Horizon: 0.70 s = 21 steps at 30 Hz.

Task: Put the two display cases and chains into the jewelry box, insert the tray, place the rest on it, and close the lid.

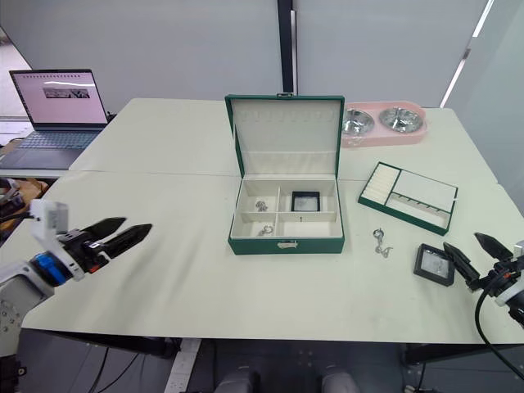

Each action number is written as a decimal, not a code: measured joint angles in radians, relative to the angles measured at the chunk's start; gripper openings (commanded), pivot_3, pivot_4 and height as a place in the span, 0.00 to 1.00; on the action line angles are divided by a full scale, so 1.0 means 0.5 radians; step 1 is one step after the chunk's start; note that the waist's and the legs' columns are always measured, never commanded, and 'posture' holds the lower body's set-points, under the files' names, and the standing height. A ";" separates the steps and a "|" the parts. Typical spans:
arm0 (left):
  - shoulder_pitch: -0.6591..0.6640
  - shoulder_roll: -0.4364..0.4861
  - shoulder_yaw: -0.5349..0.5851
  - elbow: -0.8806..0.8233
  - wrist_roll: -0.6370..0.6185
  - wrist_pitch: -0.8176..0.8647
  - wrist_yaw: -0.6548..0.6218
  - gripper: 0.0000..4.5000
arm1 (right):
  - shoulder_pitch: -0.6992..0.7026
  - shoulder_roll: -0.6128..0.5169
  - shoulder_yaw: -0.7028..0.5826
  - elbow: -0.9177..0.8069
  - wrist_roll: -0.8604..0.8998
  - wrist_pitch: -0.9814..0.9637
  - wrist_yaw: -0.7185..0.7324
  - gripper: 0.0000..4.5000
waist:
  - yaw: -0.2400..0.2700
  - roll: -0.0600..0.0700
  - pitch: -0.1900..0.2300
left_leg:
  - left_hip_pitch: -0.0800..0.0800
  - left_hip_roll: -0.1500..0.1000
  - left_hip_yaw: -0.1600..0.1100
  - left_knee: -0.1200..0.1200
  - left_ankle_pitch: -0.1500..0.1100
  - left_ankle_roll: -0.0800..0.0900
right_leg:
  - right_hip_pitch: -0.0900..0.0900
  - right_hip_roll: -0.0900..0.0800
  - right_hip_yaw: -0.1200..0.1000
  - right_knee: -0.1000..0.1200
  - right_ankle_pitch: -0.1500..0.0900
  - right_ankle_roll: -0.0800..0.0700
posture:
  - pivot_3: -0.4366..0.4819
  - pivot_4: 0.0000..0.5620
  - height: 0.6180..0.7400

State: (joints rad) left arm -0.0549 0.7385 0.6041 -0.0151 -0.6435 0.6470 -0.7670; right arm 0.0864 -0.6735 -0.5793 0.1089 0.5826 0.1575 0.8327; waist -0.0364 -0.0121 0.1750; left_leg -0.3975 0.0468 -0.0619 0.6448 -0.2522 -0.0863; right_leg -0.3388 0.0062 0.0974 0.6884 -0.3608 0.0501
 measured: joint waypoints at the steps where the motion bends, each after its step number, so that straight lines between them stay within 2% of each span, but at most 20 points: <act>1: 0.041 -0.019 0.032 0.044 0.029 -0.051 0.031 1.00 | -0.015 0.000 -0.009 0.074 -0.025 -0.036 -0.011 1.00 | 0.001 0.000 0.000 | 0.000 0.000 0.000 0.000 0.000 0.000 | 0.000 -0.001 0.000 -0.001 0.000 0.000 | 0.48 0.27 1.00; 5: 0.150 -0.084 0.096 0.154 0.162 -0.272 0.165 1.00 | -0.089 0.000 -0.037 0.316 -0.104 -0.187 -0.062 1.00 | 0.003 0.000 0.000 | 0.000 0.000 0.001 0.000 0.000 0.000 | 0.000 -0.001 0.000 0.000 0.000 0.000 | 0.48 0.27 1.00; 11: 0.173 -0.141 0.152 0.225 0.256 -0.500 0.341 1.00 | -0.180 0.000 -0.049 0.571 -0.195 -0.384 -0.128 1.00 | 0.002 0.000 0.000 | 0.000 -0.001 0.002 0.000 0.000 0.000 | 0.000 -0.002 0.001 0.000 0.000 0.000 | 0.48 0.27 1.00; 21: 0.257 -0.178 0.159 0.292 0.312 -0.626 0.414 1.00 | -0.207 0.000 -0.048 0.699 -0.202 -0.479 -0.138 1.00 | -0.001 0.000 0.000 | 0.001 0.000 0.003 0.000 0.000 0.000 | 0.000 -0.002 0.001 0.001 0.000 0.000 | 0.48 0.27 1.00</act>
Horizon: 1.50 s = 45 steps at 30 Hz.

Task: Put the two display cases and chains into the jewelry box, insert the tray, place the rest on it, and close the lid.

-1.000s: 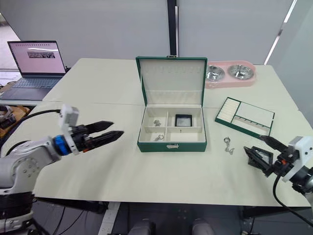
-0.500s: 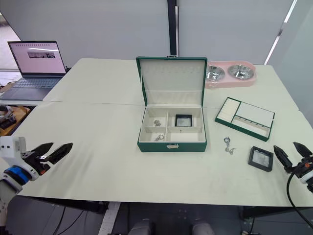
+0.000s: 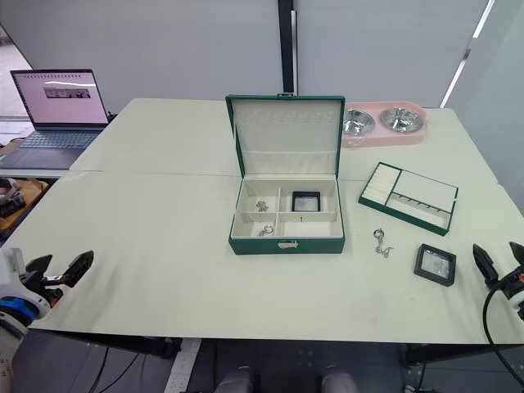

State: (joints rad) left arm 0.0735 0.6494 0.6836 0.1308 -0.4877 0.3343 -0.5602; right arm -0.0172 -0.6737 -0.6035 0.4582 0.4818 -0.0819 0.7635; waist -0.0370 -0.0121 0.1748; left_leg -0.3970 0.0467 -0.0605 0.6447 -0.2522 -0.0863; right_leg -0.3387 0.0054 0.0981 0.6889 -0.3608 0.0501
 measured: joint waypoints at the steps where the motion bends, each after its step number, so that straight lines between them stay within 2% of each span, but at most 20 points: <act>1: -0.001 0.000 -0.002 0.000 0.000 -0.003 -0.001 1.00 | 0.000 0.000 0.000 0.005 0.000 0.000 0.000 1.00 | -0.001 0.000 0.000 | 0.000 0.000 0.000 0.000 0.000 0.000 | 0.000 0.000 0.000 0.000 0.000 0.000 | 0.48 0.27 1.00; 10: -0.031 0.000 -0.057 -0.011 -0.003 -0.022 -0.003 1.00 | -0.005 0.000 0.002 0.002 0.003 0.000 0.002 1.00 | -0.009 0.000 0.000 | 0.000 0.000 0.000 0.000 0.000 0.000 | 0.000 0.000 0.000 0.000 0.000 0.000 | 0.48 0.27 1.00; 15: -0.056 0.011 -0.151 -0.115 -0.058 0.058 -0.138 1.00 | 0.031 -0.021 0.008 -0.125 0.073 0.113 0.131 1.00 | -0.007 0.000 0.000 | -0.001 0.000 0.000 0.000 0.000 0.000 | 0.000 0.000 -0.001 0.001 0.000 0.000 | 0.48 0.27 1.00; 21: -0.380 0.158 -0.460 -0.331 -0.167 0.198 -0.441 1.00 | 0.069 -0.195 0.140 -0.431 0.166 0.410 0.407 1.00 | 0.006 0.000 0.000 | 0.000 -0.001 -0.001 0.001 0.000 0.000 | 0.001 0.000 -0.001 0.000 0.000 0.000 | 0.48 0.27 1.00; 26: -0.671 0.168 -0.768 -0.482 -0.215 0.293 -0.631 1.00 | 0.051 -0.323 0.243 -0.619 0.188 0.613 0.580 1.00 | 0.003 0.001 0.000 | -0.001 0.000 0.000 0.000 0.000 0.000 | 0.001 0.001 -0.001 -0.001 0.000 0.000 | 0.48 0.27 1.00; 31: -0.989 0.166 -1.058 -0.477 -0.206 0.308 -0.853 1.00 | 0.049 -0.457 0.404 -0.823 0.196 0.771 0.775 1.00 | 0.006 0.001 0.000 | -0.001 -0.001 -0.001 0.002 0.000 0.000 | 0.001 0.002 -0.001 -0.001 0.000 0.000 | 0.48 0.27 1.00; 40: -1.076 0.057 -1.455 -0.593 -0.194 0.238 -1.222 1.00 | 0.114 -0.583 0.557 -0.838 -0.013 0.687 0.932 1.00 | 0.009 0.000 0.001 | -0.002 -0.001 -0.001 0.002 0.000 0.000 | 0.001 0.002 -0.001 -0.002 0.000 0.000 | 0.48 0.27 1.00; 45: -1.076 0.043 -1.611 -0.595 -0.075 0.060 -1.391 1.00 | 0.180 -0.599 0.585 -0.765 -0.152 0.569 0.966 1.00 | 0.009 0.000 0.001 | -0.002 -0.001 0.000 0.003 0.000 0.000 | 0.001 0.002 -0.001 -0.002 0.000 0.000 | 0.48 0.27 1.00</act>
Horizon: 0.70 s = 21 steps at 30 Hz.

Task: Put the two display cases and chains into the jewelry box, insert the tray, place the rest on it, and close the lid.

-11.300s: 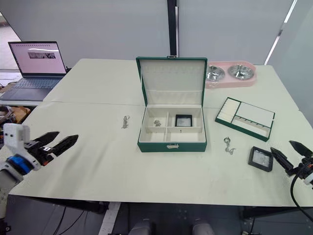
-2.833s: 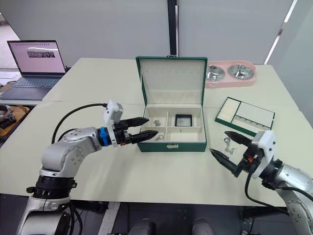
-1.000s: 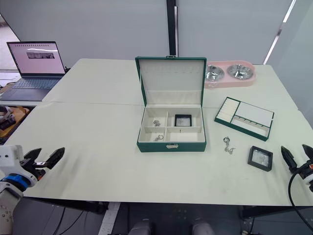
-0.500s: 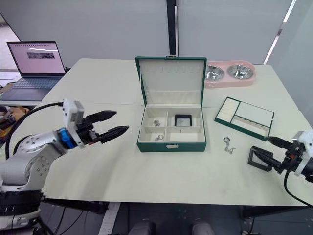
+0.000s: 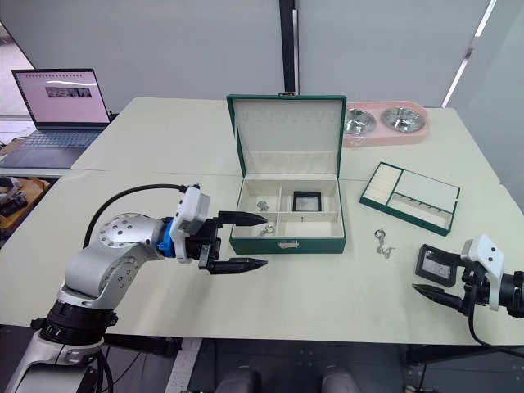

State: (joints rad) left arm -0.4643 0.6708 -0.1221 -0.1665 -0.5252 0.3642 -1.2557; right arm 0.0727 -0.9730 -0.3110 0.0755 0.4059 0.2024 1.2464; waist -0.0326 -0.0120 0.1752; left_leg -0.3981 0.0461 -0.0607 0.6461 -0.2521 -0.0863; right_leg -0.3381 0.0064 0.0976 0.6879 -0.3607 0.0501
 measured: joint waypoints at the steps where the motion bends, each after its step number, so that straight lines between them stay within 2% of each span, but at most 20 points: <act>1: 0.000 -0.002 -0.019 0.006 0.016 -0.027 -0.029 1.00 | 0.006 -0.010 0.000 0.013 -0.017 -0.016 0.006 1.00 | 0.000 0.000 0.000 | 0.000 0.000 0.000 0.000 0.000 0.000 | 0.000 0.000 0.000 0.000 0.000 0.000 | 0.48 0.27 1.00; 6: 0.008 -0.013 -0.126 0.077 0.156 -0.233 -0.169 1.00 | 0.051 -0.048 0.002 0.056 -0.108 -0.111 0.038 1.00 | -0.001 0.000 0.000 | 0.000 0.000 0.000 0.000 0.000 0.000 | 0.000 0.000 0.000 0.000 0.000 0.000 | 0.48 0.27 1.00; 15: 0.065 -0.043 -0.139 0.082 0.176 -0.275 -0.177 1.00 | 0.045 -0.047 0.037 0.172 -0.191 -0.225 0.029 1.00 | -0.001 0.000 0.000 | 0.000 0.000 0.000 0.000 0.000 0.000 | 0.000 0.000 0.000 0.000 0.000 0.000 | 0.48 0.27 1.00; 21: 0.344 -0.014 0.044 -0.054 0.129 -0.240 -0.011 1.00 | 0.027 -0.041 0.039 0.238 -0.203 -0.297 0.024 1.00 | -0.006 0.000 0.000 | 0.001 0.001 -0.001 0.000 0.000 0.000 | 0.001 0.000 0.000 0.000 0.000 0.000 | 0.48 0.27 1.00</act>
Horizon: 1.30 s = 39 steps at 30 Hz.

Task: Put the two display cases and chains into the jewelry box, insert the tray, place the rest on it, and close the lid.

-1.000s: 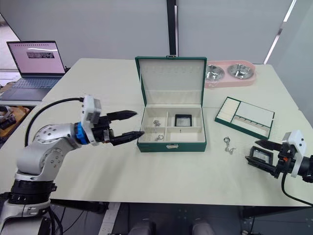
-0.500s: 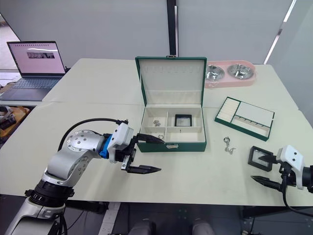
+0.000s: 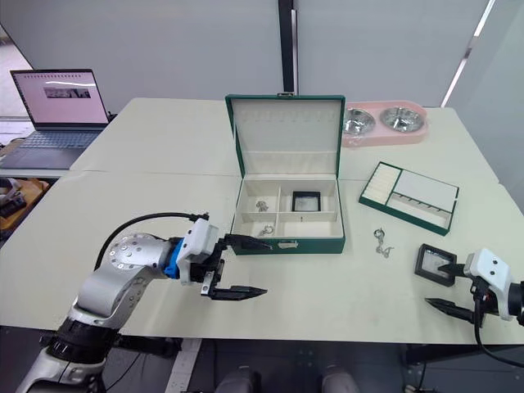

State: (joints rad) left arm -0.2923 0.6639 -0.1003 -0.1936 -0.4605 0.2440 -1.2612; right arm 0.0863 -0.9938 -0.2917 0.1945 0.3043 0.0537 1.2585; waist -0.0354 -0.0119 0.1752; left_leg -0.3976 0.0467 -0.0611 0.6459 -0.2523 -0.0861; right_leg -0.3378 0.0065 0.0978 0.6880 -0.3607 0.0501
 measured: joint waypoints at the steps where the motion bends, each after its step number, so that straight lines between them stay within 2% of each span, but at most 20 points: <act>1: 0.040 0.003 0.020 -0.021 -0.008 0.017 0.025 1.00 | -0.001 0.002 0.000 0.011 -0.001 -0.005 -0.001 1.00 | 0.003 0.000 0.000 | 0.000 0.000 0.000 0.000 0.000 0.000 | 0.000 0.000 0.000 0.000 0.000 0.000 | 0.48 0.27 1.00; 8: 0.303 0.004 0.154 -0.225 -0.076 0.103 0.230 1.00 | -0.041 0.026 0.004 0.049 -0.009 -0.045 -0.006 1.00 | 0.006 0.000 0.000 | 0.001 -0.001 -0.001 0.001 0.000 0.000 | 0.001 -0.001 -0.001 0.000 0.000 0.000 | 0.48 0.27 1.00; 11: 0.350 0.004 0.160 -0.247 -0.090 0.103 0.238 1.00 | -0.072 0.028 0.024 0.084 -0.018 -0.059 -0.005 0.86 | 0.006 0.000 0.000 | 0.001 0.000 -0.001 0.001 0.000 0.000 | 0.001 -0.001 -0.001 0.000 0.000 0.000 | 0.48 0.27 1.00; 15: 0.374 0.004 0.179 -0.272 -0.094 0.096 0.251 1.00 | -0.128 0.033 0.051 0.130 -0.033 -0.100 -0.006 0.55 | 0.006 0.000 0.000 | 0.001 -0.001 0.000 0.001 0.000 0.000 | 0.002 -0.001 -0.001 0.000 0.000 0.000 | 0.48 0.27 1.00; 17: 0.404 0.004 0.179 -0.273 -0.092 0.085 0.259 1.00 | -0.136 0.033 0.064 0.142 -0.035 -0.115 -0.006 0.43 | 0.005 0.000 0.000 | 0.001 0.000 0.000 0.000 0.000 0.000 | 0.002 -0.001 -0.001 0.000 0.000 0.000 | 0.48 0.27 1.00; 24: 0.411 0.004 0.179 -0.307 -0.090 0.071 0.280 1.00 | -0.171 0.034 0.087 0.207 -0.063 -0.160 -0.035 0.03 | 0.006 0.000 0.000 | 0.002 0.000 0.000 0.000 0.000 0.000 | 0.002 -0.001 -0.001 0.000 0.000 0.000 | 0.48 0.27 1.00; 25: 0.410 0.004 0.179 -0.307 -0.090 0.071 0.280 1.00 | -0.180 0.034 0.091 0.213 -0.076 -0.178 -0.037 0.00 | 0.005 0.000 0.000 | 0.002 0.000 0.000 0.000 0.000 0.000 | 0.002 -0.001 0.000 0.000 0.000 0.000 | 0.48 0.27 1.00; 33: 0.400 -0.002 0.179 -0.307 -0.086 0.071 0.329 1.00 | -0.201 0.034 0.098 0.205 -0.069 -0.156 -0.031 0.00 | 0.005 0.000 0.000 | 0.002 0.000 0.000 0.001 0.000 0.000 | 0.002 -0.001 0.000 0.001 0.000 0.000 | 0.48 0.27 1.00; 39: 0.424 -0.040 0.198 -0.314 -0.093 0.081 0.452 1.00 | -0.338 -0.024 0.080 -0.241 0.196 0.288 0.001 0.00 | -0.002 0.004 0.000 | 0.003 0.000 0.000 0.000 0.000 0.000 | 0.002 -0.001 0.001 0.002 0.000 0.000 | 0.48 0.27 1.00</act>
State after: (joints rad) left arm -0.0806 0.6441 -0.0014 -0.3509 -0.5068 0.2843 -1.0354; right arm -0.0828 -1.0058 -0.2514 0.0741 0.4023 0.1978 1.2592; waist -0.0366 -0.0099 0.1753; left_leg -0.3962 0.0466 -0.0612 0.6462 -0.2522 -0.0861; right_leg -0.3368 0.0061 0.0981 0.6892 -0.3607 0.0500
